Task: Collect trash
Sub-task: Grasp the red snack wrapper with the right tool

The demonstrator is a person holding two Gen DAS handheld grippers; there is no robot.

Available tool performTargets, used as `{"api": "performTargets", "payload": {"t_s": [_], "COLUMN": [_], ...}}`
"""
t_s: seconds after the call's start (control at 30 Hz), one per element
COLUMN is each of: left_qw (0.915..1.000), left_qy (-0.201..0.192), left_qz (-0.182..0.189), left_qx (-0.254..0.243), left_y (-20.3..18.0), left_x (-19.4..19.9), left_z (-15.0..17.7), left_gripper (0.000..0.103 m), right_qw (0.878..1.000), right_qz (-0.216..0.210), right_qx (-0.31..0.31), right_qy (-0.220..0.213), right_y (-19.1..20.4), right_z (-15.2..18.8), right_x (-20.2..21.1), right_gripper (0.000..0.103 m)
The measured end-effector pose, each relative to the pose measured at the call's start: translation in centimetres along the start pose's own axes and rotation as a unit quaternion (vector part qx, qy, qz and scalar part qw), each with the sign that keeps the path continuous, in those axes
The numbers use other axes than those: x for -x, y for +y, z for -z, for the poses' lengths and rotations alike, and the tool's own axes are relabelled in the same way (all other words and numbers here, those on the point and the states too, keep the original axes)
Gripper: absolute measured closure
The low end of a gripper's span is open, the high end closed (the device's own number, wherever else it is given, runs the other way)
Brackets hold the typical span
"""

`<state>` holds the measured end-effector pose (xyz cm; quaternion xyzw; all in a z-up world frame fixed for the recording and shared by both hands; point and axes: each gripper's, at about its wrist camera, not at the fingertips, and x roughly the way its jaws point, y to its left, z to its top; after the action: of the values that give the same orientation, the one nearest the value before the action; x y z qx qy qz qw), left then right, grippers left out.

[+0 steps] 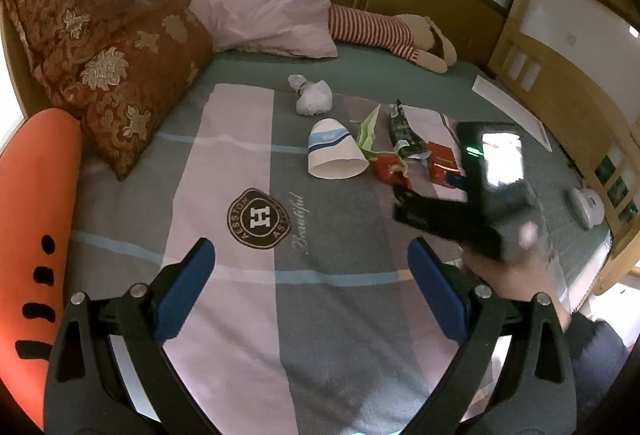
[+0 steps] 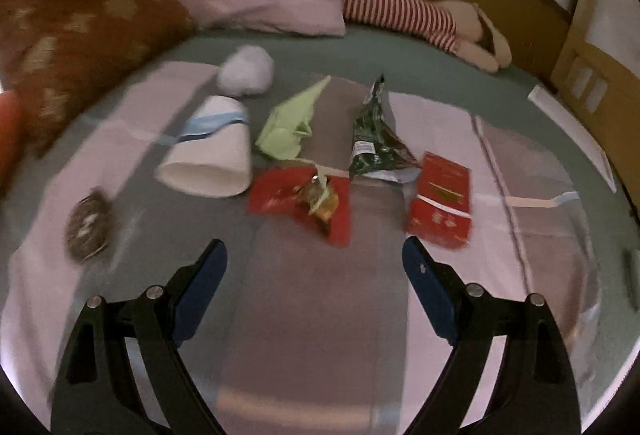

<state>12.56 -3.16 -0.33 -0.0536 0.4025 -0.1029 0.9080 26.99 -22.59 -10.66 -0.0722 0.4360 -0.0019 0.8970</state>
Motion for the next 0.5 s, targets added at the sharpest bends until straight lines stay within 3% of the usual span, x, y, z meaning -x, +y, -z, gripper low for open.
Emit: {"api": "performTargets", "payload": {"t_s": [0.17,0.23,0.3,0.37,0.5], "left_qw": [0.9998,0.9997,0.9996,0.9995,0.9991], "left_qy": [-0.004,-0.004,-0.004,-0.003,0.002], "left_qz": [0.009,0.013,0.015,0.016,0.019], "left_qx": [0.017,0.023,0.024,0.028,0.037], "left_y": [0.9,1.2,1.3,1.5,1.7], "left_x": [0.1,0.0,0.0,-0.1,-0.3], "left_z": [-0.8,-1.2,-1.4,-1.6,-1.6], "left_gripper": [0.006,0.006,0.006,0.006,0.006], "right_qw": [0.999,0.998,0.998,0.997,0.995], "right_qz": [0.008,0.000,-0.005,-0.012,-0.039], "right_qx": [0.044,0.055,0.063,0.079,0.092], "right_qy": [-0.005,0.005,0.013,0.018,0.006], "right_y": [1.2,1.4,1.5,1.8,1.7], "right_z": [-2.6,-3.3,-3.2,-2.5,0.3], "right_x": [-3.4,-4.2,-4.4,-3.9,-0.3], "right_gripper": [0.018,0.039,0.066,0.083,0.084]}}
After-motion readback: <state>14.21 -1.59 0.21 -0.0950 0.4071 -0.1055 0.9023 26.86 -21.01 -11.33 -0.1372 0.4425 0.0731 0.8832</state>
